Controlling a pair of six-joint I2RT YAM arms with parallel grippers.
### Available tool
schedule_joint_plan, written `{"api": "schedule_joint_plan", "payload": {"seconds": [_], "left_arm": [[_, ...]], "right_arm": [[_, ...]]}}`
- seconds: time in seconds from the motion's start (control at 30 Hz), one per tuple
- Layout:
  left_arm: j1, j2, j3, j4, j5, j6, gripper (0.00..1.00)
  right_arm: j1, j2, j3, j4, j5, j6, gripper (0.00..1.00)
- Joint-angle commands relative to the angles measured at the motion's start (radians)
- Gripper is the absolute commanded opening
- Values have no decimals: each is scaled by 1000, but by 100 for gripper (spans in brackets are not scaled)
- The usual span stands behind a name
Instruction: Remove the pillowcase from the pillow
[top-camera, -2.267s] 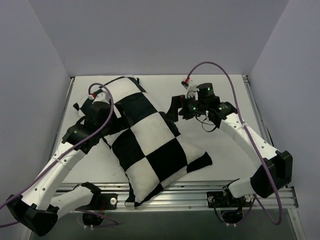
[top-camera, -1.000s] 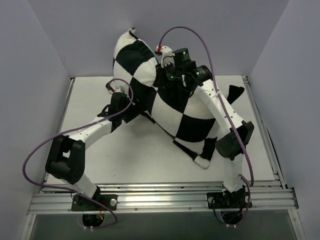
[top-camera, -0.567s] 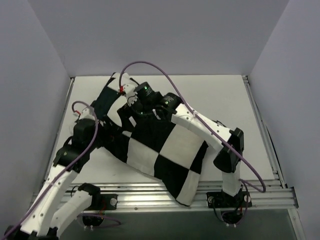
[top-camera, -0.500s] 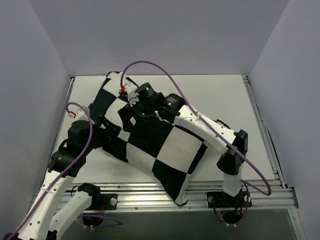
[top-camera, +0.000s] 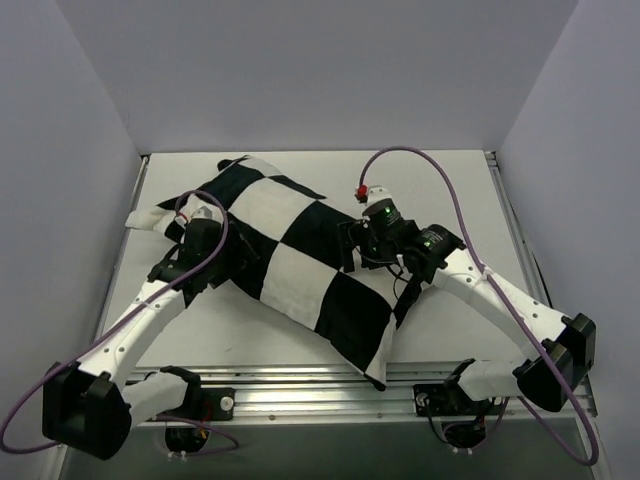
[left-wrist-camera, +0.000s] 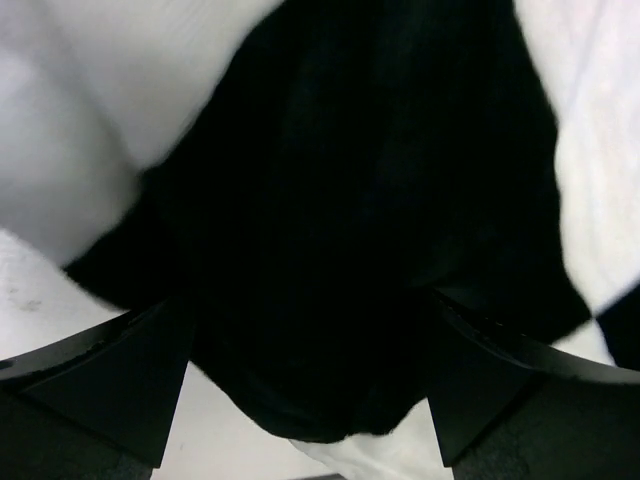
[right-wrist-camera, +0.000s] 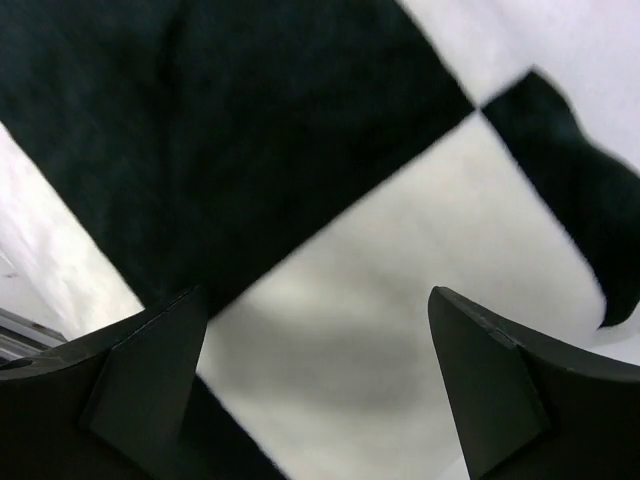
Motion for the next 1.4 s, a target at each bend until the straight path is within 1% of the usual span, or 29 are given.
{"api": "schedule_joint_plan", "payload": {"seconds": [0.0, 0.1, 0.17, 0.23, 0.33, 0.37, 0.43, 0.47, 0.53, 0.57, 0.63, 0.67, 0.7, 0.73, 0.77, 0.83, 0.9, 0.93, 1.03, 1.07, 1.1, 1.13, 1.17, 1.2, 1.23, 1.27, 1.3, 1.33, 1.37], "left_arm": [[29, 86, -5, 188, 0, -43, 94], [45, 170, 37, 209, 51, -40, 94], [48, 178, 93, 180, 63, -8, 94], [48, 155, 145, 134, 63, 32, 94], [49, 109, 302, -28, 46, 182, 94], [49, 105, 390, -54, 30, 272, 94], [52, 114, 474, -110, -39, 354, 94], [63, 133, 506, -110, -61, 418, 94], [91, 167, 569, -73, -66, 458, 94], [124, 219, 587, -59, -57, 481, 94], [149, 285, 632, 3, -55, 492, 94], [167, 363, 661, 25, -57, 509, 94], [175, 406, 661, 45, -60, 514, 94], [184, 452, 702, 68, -50, 520, 94], [193, 547, 728, 71, -38, 520, 94], [220, 668, 809, 65, -1, 508, 94], [227, 721, 831, 68, 25, 489, 94], [230, 751, 822, 70, 31, 485, 94], [233, 758, 766, 35, 63, 459, 94], [235, 737, 702, 21, 68, 436, 94], [236, 718, 660, 5, 118, 426, 94], [236, 671, 616, -21, 129, 413, 94], [236, 640, 518, -31, 149, 375, 94], [235, 608, 465, -33, 211, 359, 94], [233, 535, 412, -30, 251, 339, 94], [223, 491, 359, -30, 294, 313, 94], [214, 449, 269, -35, 333, 304, 94], [198, 399, 232, -53, 385, 296, 94], [147, 299, 204, -67, 396, 294, 94]], "right_arm": [[8, -47, -119, 36, 34, 64, 87], [-12, -46, -214, 111, 11, 80, 86], [-27, -29, -224, 124, 16, 101, 86], [-27, -13, -190, 118, 14, 100, 86], [-27, -33, -144, 98, 36, 103, 87], [-27, -42, -136, 82, 48, 106, 87], [-26, -67, -112, 61, 80, 111, 89], [-26, -76, -106, 41, 86, 115, 90], [-23, -95, -95, 26, 83, 121, 91], [-23, -101, -93, 16, 74, 121, 92], [-9, -104, -93, 4, 54, 123, 92], [9, -101, -96, -4, 18, 112, 92], [9, -96, -101, -8, -4, 105, 92], [38, -90, -102, -14, -16, 100, 92], [60, -76, -105, -34, -10, 101, 92], [113, -63, -113, -46, -12, 103, 92], [120, -41, -147, -34, -58, 115, 92], [114, -35, -162, 2, -65, 117, 92], [47, 11, -228, 70, -128, 97, 91], [-37, 52, -239, 119, -143, 91, 89], [-78, 77, -245, 145, -168, 82, 89], [-111, 104, -233, 188, -173, 62, 87], [-166, 172, -212, 206, -173, 54, 86], [-187, 210, -182, 223, -168, 45, 86], [-202, 250, -99, 245, -156, 29, 85], [-213, 329, -46, 253, -136, 23, 85], [-227, 371, 9, 256, -112, 19, 85], [-230, 408, 70, 259, -80, 12, 85], [-236, 483, 198, 256, -72, 2, 85]]}}
